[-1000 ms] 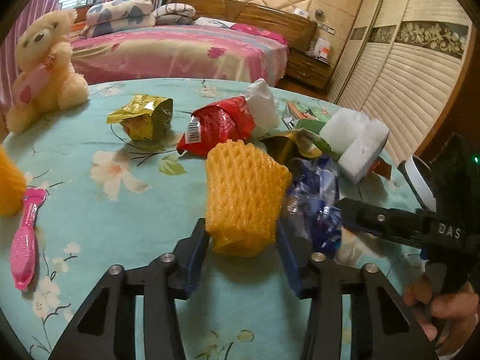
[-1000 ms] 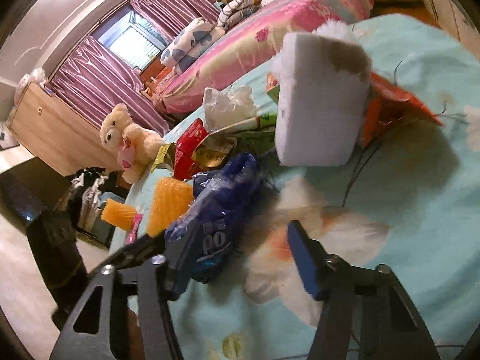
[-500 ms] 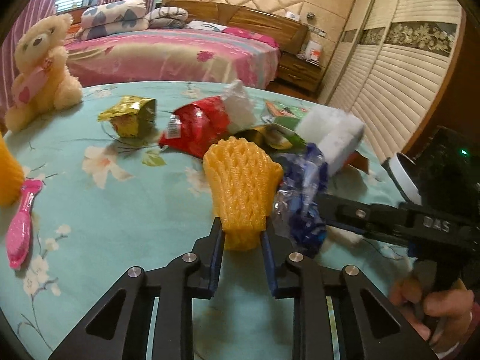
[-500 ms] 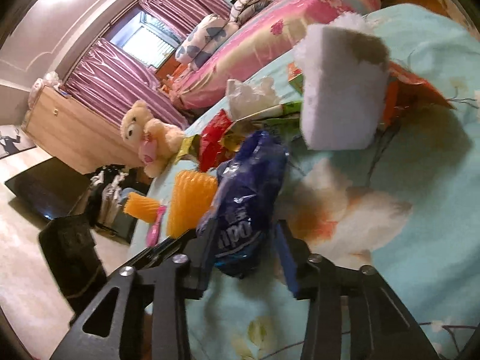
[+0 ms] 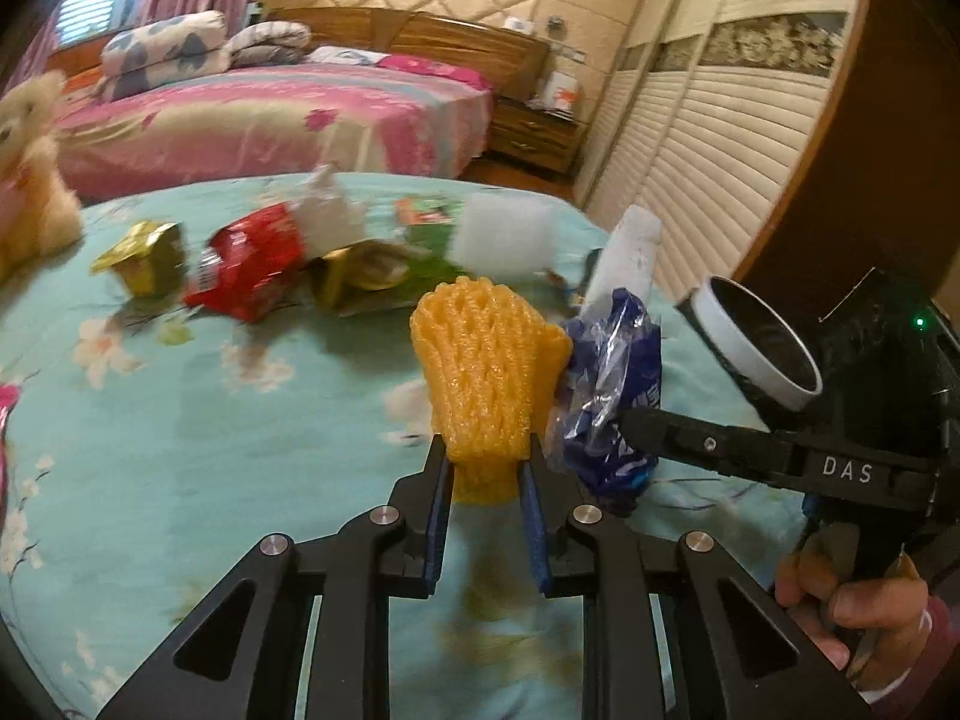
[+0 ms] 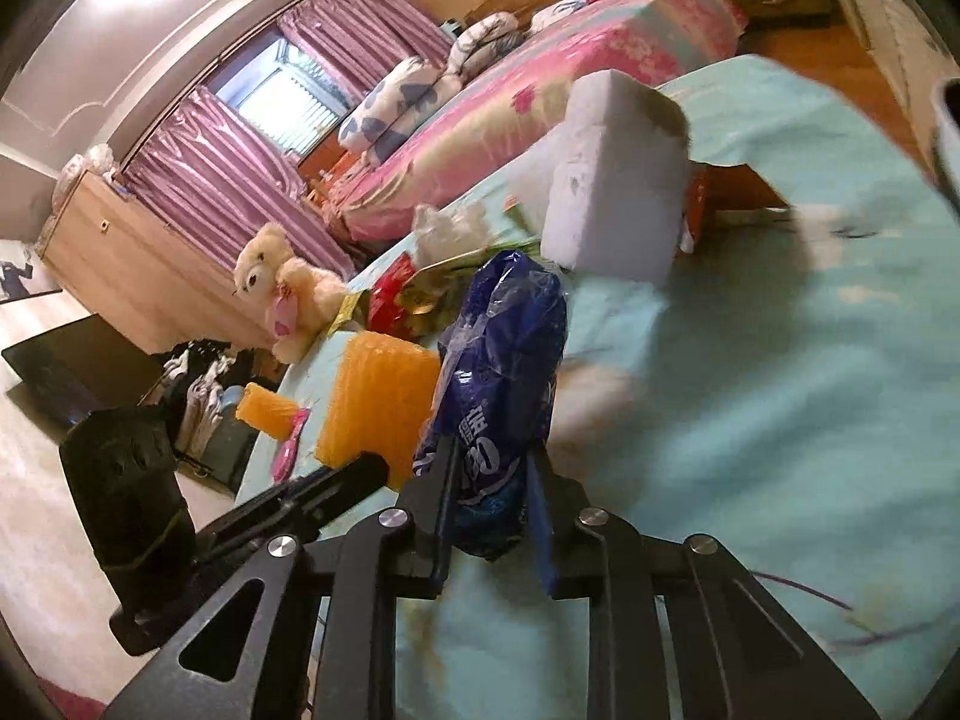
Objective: Collect trash
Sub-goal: 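Carry the foam net and blue bag with both tools over the trash bin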
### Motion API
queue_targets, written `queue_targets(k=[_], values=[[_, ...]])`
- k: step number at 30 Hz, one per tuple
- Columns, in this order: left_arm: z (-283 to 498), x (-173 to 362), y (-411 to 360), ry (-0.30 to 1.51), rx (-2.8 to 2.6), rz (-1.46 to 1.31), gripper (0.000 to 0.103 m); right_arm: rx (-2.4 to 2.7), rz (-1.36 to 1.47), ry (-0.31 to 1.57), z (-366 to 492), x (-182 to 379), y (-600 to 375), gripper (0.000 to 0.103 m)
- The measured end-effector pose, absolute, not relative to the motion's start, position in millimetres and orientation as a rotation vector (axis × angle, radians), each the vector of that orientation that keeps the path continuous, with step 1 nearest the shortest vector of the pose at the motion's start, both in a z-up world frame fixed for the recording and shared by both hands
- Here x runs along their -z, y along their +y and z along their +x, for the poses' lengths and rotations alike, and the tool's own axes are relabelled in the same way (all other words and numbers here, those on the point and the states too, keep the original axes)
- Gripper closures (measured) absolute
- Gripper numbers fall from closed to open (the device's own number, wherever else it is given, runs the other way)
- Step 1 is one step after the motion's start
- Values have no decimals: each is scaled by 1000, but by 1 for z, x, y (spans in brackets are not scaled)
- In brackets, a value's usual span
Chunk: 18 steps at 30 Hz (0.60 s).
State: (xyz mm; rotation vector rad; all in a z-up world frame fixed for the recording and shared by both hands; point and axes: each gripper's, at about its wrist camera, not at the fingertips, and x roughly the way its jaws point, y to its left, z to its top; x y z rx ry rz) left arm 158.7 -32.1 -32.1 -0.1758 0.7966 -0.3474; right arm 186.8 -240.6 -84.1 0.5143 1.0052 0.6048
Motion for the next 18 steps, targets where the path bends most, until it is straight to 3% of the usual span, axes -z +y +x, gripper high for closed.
queue_targets(k=[18], values=[[183,35,-120,814,503,-108,83,-400,578,922,156,75,-345,82]])
